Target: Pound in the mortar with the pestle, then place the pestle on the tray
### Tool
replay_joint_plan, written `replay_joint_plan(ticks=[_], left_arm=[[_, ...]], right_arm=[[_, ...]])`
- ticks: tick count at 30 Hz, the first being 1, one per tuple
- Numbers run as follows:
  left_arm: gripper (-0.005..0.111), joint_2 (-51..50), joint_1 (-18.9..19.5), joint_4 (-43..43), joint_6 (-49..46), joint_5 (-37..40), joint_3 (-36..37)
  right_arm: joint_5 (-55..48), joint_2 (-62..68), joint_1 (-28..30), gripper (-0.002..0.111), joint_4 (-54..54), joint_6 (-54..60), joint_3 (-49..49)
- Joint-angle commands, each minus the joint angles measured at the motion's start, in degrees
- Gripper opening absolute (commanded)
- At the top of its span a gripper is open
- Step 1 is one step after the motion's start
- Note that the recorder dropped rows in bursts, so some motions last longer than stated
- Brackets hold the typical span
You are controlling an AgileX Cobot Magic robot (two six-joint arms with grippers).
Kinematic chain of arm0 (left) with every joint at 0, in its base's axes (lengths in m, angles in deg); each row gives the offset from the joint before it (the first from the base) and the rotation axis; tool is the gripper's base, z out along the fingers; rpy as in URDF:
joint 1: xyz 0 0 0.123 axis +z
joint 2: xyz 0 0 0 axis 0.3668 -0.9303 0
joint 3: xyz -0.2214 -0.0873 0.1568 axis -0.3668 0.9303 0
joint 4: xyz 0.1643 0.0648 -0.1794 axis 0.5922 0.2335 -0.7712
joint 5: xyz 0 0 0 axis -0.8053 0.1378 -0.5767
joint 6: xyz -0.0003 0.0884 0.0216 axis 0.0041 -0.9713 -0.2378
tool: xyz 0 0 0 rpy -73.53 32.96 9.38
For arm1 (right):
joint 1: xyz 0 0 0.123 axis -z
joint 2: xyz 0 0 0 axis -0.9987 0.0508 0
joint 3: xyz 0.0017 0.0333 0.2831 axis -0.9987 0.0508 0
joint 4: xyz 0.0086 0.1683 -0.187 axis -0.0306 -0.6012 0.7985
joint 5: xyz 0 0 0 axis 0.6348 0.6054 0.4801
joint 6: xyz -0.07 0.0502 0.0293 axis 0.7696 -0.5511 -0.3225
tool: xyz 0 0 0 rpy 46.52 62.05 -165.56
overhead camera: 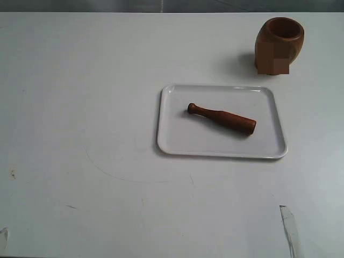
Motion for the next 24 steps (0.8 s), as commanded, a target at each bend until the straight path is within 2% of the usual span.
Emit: replay_joint_plan(ticks=[1,10,13,17,20,24], left_arm=[[0.000,0.07,-0.44,-0.42,0.47,-0.17,0.03],[0.000,0.07,-0.44,-0.42,0.47,-0.17,0.03],[0.000,0.07,-0.44,-0.42,0.47,-0.17,0.03],[0.000,0.07,-0.44,-0.42,0.47,-0.17,0.03],[0.000,0.07,-0.44,-0.42,0.47,-0.17,0.03],[0.000,0.07,-0.44,-0.42,0.47,-0.17,0.03]], right_arm=[[-0.15,-0.24,-0.02,0.000,-0.27,-0.35,0.25],[-0.14,-0.24,0.09,0.000,0.40,-0.14,0.25],[1.31,-1.81,3.28,0.000,0.41,-0.14,0.76],[7.42,-2.42,9.64,0.000,0.41,0.30,5.12],[11.13,-2.42,10.77,0.000,0.29,0.44,10.51],[21.18,-2.42,10.77,0.000,0.29,0.90,18.38]])
